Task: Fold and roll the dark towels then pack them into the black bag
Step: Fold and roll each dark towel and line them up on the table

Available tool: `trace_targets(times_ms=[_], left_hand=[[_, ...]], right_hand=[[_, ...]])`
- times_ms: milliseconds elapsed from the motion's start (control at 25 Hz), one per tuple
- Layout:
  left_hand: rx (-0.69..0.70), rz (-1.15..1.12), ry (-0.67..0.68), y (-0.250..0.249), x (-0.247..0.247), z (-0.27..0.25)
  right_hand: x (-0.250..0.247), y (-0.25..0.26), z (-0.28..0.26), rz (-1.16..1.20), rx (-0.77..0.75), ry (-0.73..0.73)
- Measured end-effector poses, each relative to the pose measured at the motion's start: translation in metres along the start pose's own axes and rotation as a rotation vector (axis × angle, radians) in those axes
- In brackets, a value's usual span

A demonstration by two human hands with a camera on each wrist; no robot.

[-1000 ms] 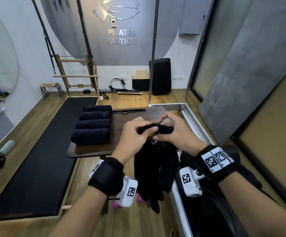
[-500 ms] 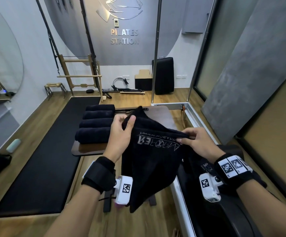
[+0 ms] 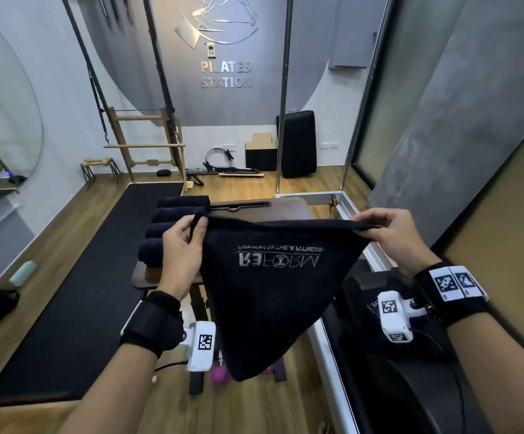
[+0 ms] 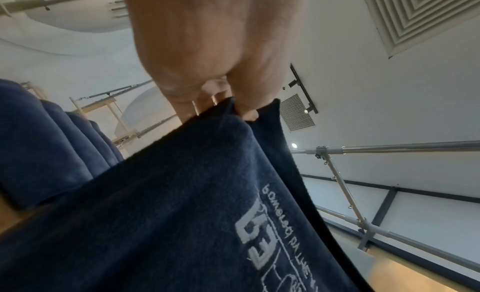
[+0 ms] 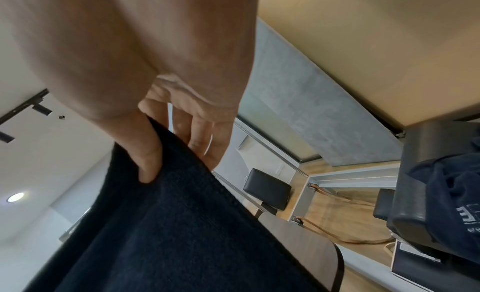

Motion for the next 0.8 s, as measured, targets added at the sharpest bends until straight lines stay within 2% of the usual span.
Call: trace_targets(times_ms=[160, 360, 560, 720, 800], left_hand=[[-0.019, -0.031, -0.015, 0.002, -0.016, 0.0], [-0.058, -0.041, -0.078, 0.01, -0.021, 0.012], [-0.121, 0.018, -0.193, 0.03, -0.017, 0.044], [-0.263, -0.12, -0.171, 0.055, 0.002, 0.082], [-0.325, -0.163, -0.175, 0.07, 0.015, 0.108]], right_hand=[[0.001, 0.002, 0.009, 0.102, 0.012, -0.128], [0.006, -0.005, 0.021, 0.135, 0.014, -0.198], [0.013, -0.021, 0.054, 0.185, -0.039, -0.28], [0.028, -0.056, 0.102, 0.281, 0.077, -0.291], [0.043, -0.077, 0.132, 0.295, 0.142, -0.242]])
Point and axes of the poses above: each hand's wrist, its own z-axis towards the middle knuckle, its own x-axis out of the palm, y = z × x, the point moved 5 cm from there along z, towards the middle knuckle, and after that the axes turned 3 degrees about -x, right-handed, at the moved point
